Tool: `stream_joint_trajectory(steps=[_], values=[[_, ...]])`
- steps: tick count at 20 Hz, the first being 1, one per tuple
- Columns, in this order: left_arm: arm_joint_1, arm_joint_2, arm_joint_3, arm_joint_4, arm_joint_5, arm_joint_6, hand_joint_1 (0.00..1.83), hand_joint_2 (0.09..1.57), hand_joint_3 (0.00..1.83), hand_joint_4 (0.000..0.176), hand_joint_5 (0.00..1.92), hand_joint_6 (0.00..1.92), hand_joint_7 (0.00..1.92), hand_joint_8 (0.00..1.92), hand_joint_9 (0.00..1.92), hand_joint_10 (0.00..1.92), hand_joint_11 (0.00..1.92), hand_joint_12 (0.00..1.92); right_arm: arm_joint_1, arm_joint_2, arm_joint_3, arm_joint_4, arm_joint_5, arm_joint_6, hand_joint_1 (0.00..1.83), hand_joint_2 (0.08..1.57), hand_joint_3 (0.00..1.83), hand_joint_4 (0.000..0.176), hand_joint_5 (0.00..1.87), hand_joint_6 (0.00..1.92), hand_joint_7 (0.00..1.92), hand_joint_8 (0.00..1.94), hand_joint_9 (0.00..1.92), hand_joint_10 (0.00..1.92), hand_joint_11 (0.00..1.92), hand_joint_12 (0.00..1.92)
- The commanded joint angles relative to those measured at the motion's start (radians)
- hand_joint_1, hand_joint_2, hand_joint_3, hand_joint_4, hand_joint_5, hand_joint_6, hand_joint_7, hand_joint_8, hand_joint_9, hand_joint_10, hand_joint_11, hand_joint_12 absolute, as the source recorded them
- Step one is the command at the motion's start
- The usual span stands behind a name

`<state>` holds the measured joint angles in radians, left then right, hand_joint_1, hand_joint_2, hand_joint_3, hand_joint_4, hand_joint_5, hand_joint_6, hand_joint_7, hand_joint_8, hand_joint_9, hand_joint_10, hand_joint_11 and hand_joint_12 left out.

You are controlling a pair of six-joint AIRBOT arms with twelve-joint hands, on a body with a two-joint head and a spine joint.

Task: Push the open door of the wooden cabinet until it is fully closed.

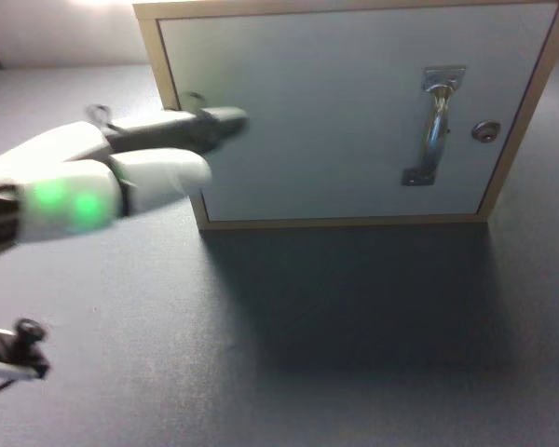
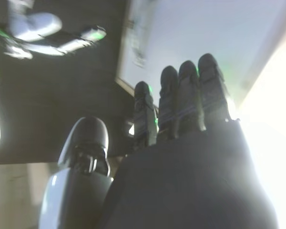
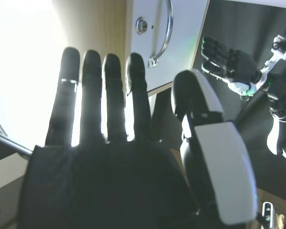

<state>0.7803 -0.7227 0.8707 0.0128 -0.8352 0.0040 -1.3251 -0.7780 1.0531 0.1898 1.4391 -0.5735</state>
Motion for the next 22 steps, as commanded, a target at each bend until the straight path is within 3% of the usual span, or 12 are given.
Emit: stream_joint_trajectory(steps=[1,3,4,5,7,9,10,12,13,17,19,22], values=[[0.002,0.017,-0.004,-0.040,-0.176,-0.004,0.07,1.41,0.00,0.075,0.26,0.01,0.17,0.00,0.11,0.00,0.06,0.04,0.003,0.007,0.000,0.030,0.139,0.009,0.48,1.38,0.00,0.000,0.48,0.00,0.37,0.00,0.35,0.00,0.10,0.70],[0.051,0.054,-0.016,-0.112,-0.265,-0.004,0.18,1.43,0.00,0.061,0.22,0.00,0.15,0.00,0.10,0.00,0.03,0.03,0.003,0.010,-0.002,0.037,0.154,0.009,0.58,1.40,0.00,0.000,0.47,0.00,0.37,0.00,0.32,0.00,0.04,0.69],[0.068,0.067,-0.025,-0.138,-0.303,-0.004,0.23,1.43,0.00,0.002,0.28,0.02,0.16,0.00,0.09,0.00,0.04,0.04,0.003,0.011,-0.003,0.041,0.164,0.009,0.61,1.41,0.00,0.000,0.47,0.00,0.39,0.00,0.34,0.00,0.03,0.76],[0.085,0.080,-0.035,-0.162,-0.343,-0.004,0.25,1.43,0.00,0.000,0.28,0.01,0.15,0.00,0.08,0.00,0.03,0.03,0.002,0.011,-0.004,0.047,0.176,0.009,0.63,1.40,0.00,0.000,0.48,0.00,0.42,0.00,0.36,0.00,0.02,0.83],[0.113,0.102,-0.056,-0.211,-0.426,-0.004,0.28,1.43,0.00,0.006,0.26,0.00,0.17,0.00,0.11,0.01,0.03,0.03,-0.001,0.011,-0.006,0.060,0.200,0.009,0.57,1.39,0.00,0.000,0.50,0.00,0.45,0.00,0.38,0.00,0.02,0.81],[0.144,0.112,-0.071,-0.244,-0.494,-0.004,0.28,1.43,0.00,0.043,0.23,0.00,0.17,0.00,0.10,0.00,0.02,0.03,-0.006,0.011,-0.006,0.075,0.220,0.009,0.58,1.40,0.00,0.000,0.49,0.00,0.41,0.00,0.32,0.00,0.01,0.81],[0.158,0.116,-0.079,-0.258,-0.523,-0.004,0.27,1.45,0.01,0.033,0.23,0.00,0.17,0.00,0.10,0.00,0.05,0.04,-0.008,0.011,-0.007,0.082,0.231,0.009,0.58,1.39,0.00,0.000,0.49,0.00,0.40,0.00,0.34,0.01,0.03,0.82],[0.191,0.125,-0.092,-0.284,-0.575,-0.004,0.25,1.48,0.01,0.037,0.20,0.00,0.16,0.00,0.11,0.00,0.08,0.06,-0.012,0.011,-0.009,0.094,0.250,0.009,0.58,1.40,0.00,0.000,0.49,0.00,0.39,0.00,0.32,0.00,0.00,0.84],[0.205,0.126,-0.095,-0.293,-0.592,-0.004,0.24,1.48,0.01,0.053,0.20,0.00,0.16,0.00,0.11,0.00,0.08,0.06,-0.013,0.012,-0.010,0.099,0.259,0.009,0.58,1.41,0.00,0.000,0.49,0.00,0.40,0.00,0.32,0.00,0.00,0.82],[0.223,0.120,-0.097,-0.310,-0.607,-0.004,0.27,1.48,0.00,0.038,0.22,0.00,0.19,0.00,0.13,0.00,0.08,0.07,-0.014,0.012,-0.010,0.110,0.280,0.009,0.57,1.42,0.00,0.000,0.47,0.00,0.40,0.00,0.32,0.00,0.00,0.81],[0.225,0.118,-0.097,-0.310,-0.599,-0.004,0.23,1.48,0.00,0.046,0.21,0.00,0.19,0.00,0.13,0.00,0.07,0.07,-0.017,0.012,-0.011,0.111,0.282,0.009,0.53,1.41,0.00,0.000,0.44,0.00,0.38,0.00,0.31,0.00,0.00,0.79],[0.229,0.117,-0.097,-0.311,-0.596,-0.004,0.23,1.47,0.00,0.043,0.20,0.00,0.19,0.00,0.13,0.00,0.03,0.06,-0.017,0.012,-0.012,0.114,0.284,0.009,0.73,1.41,0.00,0.000,0.41,0.00,0.40,0.00,0.34,0.01,0.02,0.80]])
